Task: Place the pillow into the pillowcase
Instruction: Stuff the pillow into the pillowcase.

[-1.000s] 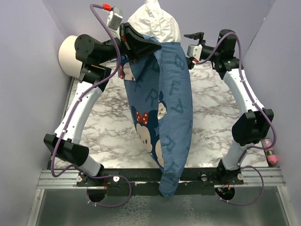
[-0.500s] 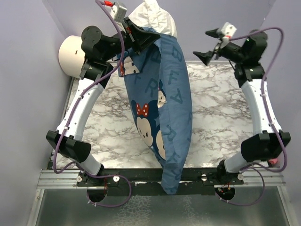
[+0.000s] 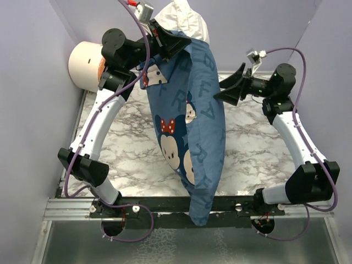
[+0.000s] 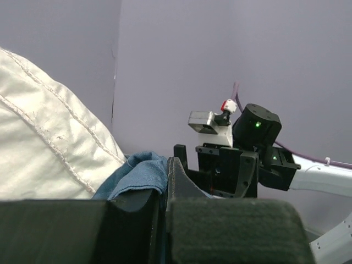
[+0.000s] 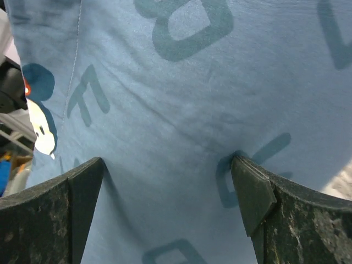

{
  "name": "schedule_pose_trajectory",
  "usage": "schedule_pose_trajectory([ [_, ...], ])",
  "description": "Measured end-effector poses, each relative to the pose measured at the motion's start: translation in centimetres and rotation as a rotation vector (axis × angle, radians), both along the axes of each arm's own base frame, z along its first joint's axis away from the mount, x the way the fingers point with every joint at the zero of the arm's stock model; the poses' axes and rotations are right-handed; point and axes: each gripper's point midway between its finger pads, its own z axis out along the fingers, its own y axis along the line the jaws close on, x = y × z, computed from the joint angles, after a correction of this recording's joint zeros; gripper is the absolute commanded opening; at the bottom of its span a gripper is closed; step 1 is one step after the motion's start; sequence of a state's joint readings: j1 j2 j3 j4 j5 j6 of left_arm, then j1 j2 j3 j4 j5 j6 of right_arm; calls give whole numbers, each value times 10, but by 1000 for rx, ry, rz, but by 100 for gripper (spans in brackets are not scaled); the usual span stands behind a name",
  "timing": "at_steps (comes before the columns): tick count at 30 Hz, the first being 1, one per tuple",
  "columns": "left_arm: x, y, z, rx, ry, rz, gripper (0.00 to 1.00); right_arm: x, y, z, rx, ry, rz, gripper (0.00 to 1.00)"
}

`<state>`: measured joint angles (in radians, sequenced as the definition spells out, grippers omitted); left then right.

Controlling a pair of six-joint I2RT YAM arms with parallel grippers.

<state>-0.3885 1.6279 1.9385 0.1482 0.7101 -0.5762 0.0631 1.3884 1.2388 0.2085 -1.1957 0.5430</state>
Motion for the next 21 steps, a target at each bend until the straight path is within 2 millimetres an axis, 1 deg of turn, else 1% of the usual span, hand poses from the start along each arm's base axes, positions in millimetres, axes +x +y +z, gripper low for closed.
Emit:
schedule_pose_trajectory([
  [2, -3, -7, 1, -2, -1, -17, 0, -6, 10, 0, 7, 21, 25, 100],
  [4, -6, -13, 1, -2, -1, -33, 0, -5, 14, -4, 16, 53, 24, 97],
  [5, -7, -17, 1, -2, -1, -41, 0, -4, 15, -5, 18, 63, 20, 93],
  [7, -8, -23, 0, -2, 1, -52, 0, 2, 18, -10, 19, 81, 6, 80],
  [8, -7, -27, -1, -1, 5, -59, 0, 3, 22, -12, 19, 88, 6, 70],
  [9, -7, -30, -1, 0, 6, -63, 0, 4, 26, -15, 18, 93, 6, 54],
  [11, -5, -37, -3, 2, 10, -69, 0, 6, 31, -17, 17, 101, 9, 21],
  [12, -5, -40, -4, 4, 12, -73, 0, 8, 33, -18, 16, 102, 11, 7],
  [13, -5, -44, -6, 8, 18, -77, 0, 9, 34, -20, 17, 105, 12, 2],
  [18, -4, -58, -7, 11, 19, -88, 0, 8, 33, -20, 27, 91, 9, 1],
  [21, 5, -60, -8, 7, 28, -60, 0, 9, 30, -14, 22, 53, -26, 1],
])
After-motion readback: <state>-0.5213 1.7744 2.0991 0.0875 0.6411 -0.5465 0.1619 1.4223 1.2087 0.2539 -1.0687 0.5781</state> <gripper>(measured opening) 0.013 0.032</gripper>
